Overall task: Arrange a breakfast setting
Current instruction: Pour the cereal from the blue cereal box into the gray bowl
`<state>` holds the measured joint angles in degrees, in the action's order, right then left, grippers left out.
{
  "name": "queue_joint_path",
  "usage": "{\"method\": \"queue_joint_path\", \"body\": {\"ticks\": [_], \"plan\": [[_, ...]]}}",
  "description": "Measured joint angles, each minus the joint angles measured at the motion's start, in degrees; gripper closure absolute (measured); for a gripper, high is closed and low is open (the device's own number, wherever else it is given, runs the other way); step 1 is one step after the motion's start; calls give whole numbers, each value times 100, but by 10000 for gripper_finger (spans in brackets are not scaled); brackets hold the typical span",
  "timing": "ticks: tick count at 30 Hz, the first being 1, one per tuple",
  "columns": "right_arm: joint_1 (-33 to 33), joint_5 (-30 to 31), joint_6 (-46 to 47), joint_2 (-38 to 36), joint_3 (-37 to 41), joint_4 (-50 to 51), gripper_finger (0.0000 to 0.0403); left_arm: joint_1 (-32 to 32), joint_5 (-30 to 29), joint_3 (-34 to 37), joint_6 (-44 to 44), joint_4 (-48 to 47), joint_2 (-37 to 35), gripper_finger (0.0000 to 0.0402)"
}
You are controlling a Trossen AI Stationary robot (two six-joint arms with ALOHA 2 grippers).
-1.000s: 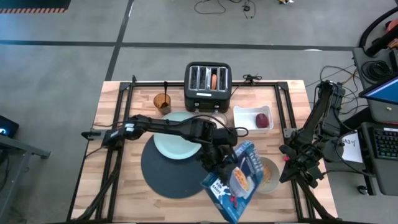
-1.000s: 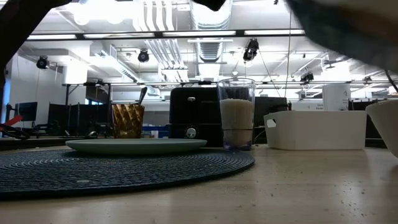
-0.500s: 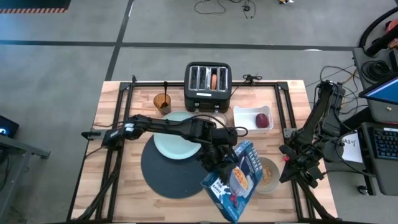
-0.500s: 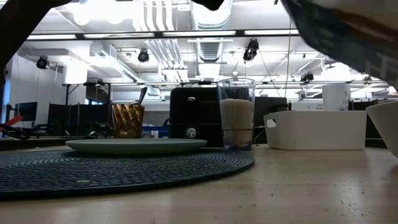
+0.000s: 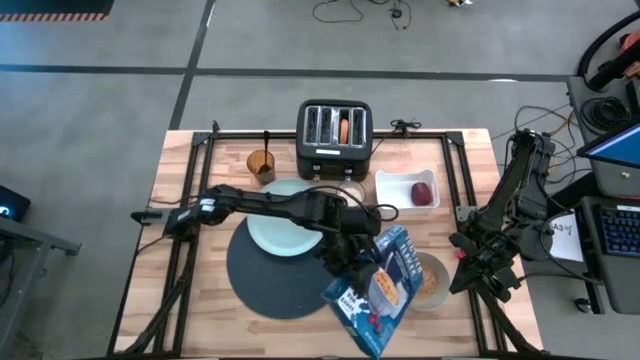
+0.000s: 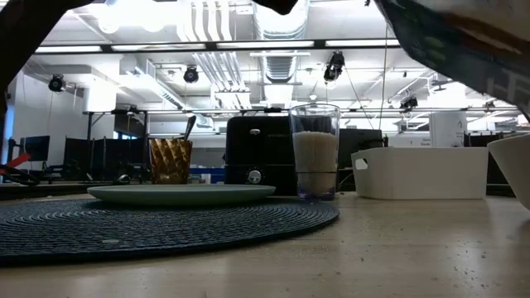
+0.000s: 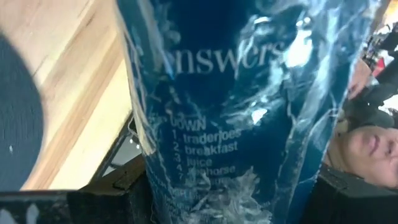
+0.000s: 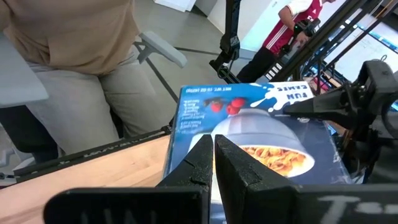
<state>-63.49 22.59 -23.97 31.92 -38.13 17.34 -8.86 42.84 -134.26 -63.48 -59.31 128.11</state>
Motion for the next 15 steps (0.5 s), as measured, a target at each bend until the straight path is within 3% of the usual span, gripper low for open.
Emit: {"method": "queue_joint_path", "body": {"ticks": [15], "plan": [[-1,0,0,-2,2,2,394,-15,-52,0,128,-176,-43,160]]}}
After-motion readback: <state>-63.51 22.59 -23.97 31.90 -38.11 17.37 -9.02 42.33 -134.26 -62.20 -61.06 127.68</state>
